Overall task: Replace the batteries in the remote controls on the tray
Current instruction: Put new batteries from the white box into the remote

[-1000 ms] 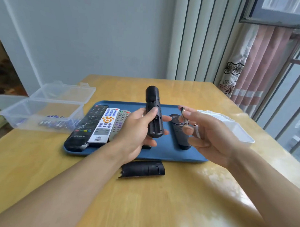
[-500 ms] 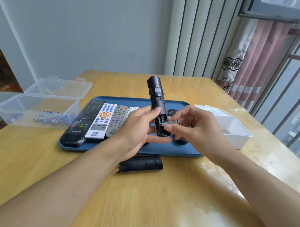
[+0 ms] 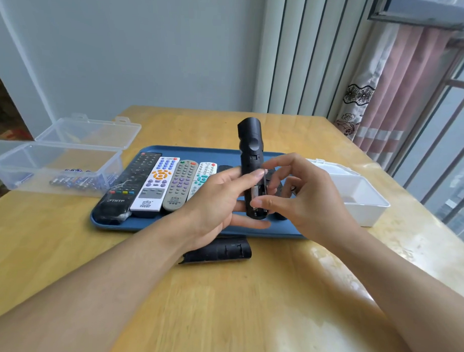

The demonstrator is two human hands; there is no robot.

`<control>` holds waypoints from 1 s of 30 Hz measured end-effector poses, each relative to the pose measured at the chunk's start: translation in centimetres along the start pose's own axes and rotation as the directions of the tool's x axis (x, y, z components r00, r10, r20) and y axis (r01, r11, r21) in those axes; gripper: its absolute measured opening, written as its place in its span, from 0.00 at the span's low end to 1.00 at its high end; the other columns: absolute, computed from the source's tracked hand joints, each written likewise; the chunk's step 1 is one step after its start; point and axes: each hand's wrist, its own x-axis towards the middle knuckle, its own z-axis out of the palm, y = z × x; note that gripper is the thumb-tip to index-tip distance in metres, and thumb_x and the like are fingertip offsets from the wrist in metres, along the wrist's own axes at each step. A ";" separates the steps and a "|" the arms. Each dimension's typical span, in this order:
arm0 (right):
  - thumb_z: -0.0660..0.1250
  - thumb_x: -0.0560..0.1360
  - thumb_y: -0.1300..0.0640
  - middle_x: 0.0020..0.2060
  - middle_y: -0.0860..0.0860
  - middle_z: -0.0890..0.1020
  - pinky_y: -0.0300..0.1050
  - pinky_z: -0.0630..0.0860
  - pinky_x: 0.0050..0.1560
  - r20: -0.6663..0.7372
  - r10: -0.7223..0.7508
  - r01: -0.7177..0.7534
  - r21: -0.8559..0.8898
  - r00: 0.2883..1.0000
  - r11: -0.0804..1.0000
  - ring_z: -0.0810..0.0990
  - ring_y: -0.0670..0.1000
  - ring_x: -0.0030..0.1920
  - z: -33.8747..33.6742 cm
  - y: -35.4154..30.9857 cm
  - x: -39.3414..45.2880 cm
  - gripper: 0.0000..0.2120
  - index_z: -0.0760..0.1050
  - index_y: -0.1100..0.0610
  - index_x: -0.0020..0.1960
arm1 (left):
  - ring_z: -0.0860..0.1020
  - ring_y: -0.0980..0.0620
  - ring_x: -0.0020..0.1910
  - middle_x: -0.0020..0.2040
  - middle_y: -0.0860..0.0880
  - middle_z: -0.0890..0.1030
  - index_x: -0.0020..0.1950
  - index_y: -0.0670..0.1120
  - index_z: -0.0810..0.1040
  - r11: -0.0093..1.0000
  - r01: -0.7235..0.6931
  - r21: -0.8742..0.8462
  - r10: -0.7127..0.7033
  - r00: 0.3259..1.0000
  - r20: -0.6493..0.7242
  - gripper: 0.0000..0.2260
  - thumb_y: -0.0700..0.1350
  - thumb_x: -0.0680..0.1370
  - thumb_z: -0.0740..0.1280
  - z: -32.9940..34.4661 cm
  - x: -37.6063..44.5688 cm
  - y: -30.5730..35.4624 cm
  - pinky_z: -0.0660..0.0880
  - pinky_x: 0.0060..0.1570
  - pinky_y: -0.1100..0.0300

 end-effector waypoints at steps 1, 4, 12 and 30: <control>0.83 0.63 0.56 0.37 0.50 0.78 0.36 0.70 0.31 0.006 -0.001 0.002 -0.037 1.000 0.999 0.70 0.49 0.28 0.0 0.1 -0.1 0.23 0.77 0.47 0.53 | 0.85 0.44 0.46 0.58 0.41 0.85 0.65 0.47 0.80 1.000 -0.006 -0.010 0.006 1.000 -0.014 0.12 0.46 0.84 0.64 0.0 0.1 -0.1 0.83 0.48 0.43; 0.82 0.65 0.54 0.36 0.47 0.75 0.32 0.65 0.31 -0.018 -0.011 0.010 -0.067 1.000 0.998 0.67 0.43 0.28 -0.1 0.1 0.0 0.20 0.78 0.47 0.53 | 0.85 0.44 0.45 0.57 0.39 0.85 0.63 0.43 0.79 0.997 -0.018 -0.073 0.013 0.997 -0.075 0.10 0.43 0.85 0.62 -0.1 0.3 0.0 0.84 0.47 0.43; 0.61 0.79 0.71 0.45 0.46 0.83 0.45 0.69 0.43 0.086 0.231 -0.244 0.205 0.969 0.948 0.74 0.46 0.40 -1.7 0.9 0.7 0.21 0.76 0.48 0.62 | 0.86 0.42 0.50 0.56 0.45 0.86 0.62 0.44 0.76 0.991 -0.076 -0.110 0.046 0.967 -0.252 0.09 0.45 0.85 0.61 -0.9 0.8 0.2 0.84 0.42 0.47; 0.64 0.82 0.50 0.34 0.55 0.63 0.53 0.61 0.34 0.165 0.238 -0.247 0.041 0.957 0.968 0.60 0.61 0.35 -2.1 1.3 0.7 0.12 0.80 0.43 0.63 | 0.86 0.40 0.49 0.54 0.43 0.87 0.65 0.41 0.71 0.988 -0.147 -0.048 0.126 0.947 -0.296 0.11 0.39 0.83 0.65 -1.0 1.1 0.2 0.84 0.51 0.47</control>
